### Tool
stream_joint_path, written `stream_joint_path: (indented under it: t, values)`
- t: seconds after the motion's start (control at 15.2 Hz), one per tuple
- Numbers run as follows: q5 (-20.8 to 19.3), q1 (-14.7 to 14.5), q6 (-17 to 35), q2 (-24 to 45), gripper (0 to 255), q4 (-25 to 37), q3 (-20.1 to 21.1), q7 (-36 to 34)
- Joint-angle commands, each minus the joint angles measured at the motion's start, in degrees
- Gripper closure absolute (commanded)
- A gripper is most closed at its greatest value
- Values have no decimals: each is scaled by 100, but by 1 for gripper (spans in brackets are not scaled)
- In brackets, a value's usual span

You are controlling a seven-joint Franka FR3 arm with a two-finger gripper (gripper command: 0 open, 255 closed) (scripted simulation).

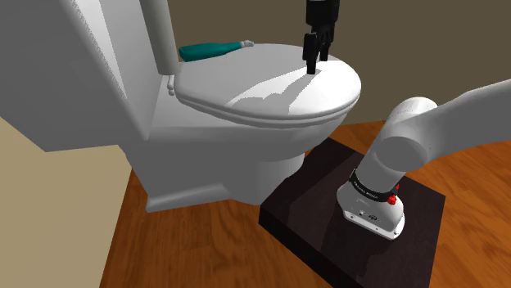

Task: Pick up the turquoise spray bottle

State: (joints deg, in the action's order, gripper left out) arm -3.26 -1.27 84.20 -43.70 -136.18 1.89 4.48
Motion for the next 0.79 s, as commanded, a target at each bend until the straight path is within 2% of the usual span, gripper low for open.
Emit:
stream_joint_path:
  t: [0.0,0.4,0.73]
  values:
    - [0,0,0,0,0,0,0,0]
    - [-68,-304,493,1301,0,955,-344,1168]
    - [38,-551,686,2363,0,1928,-523,2132]
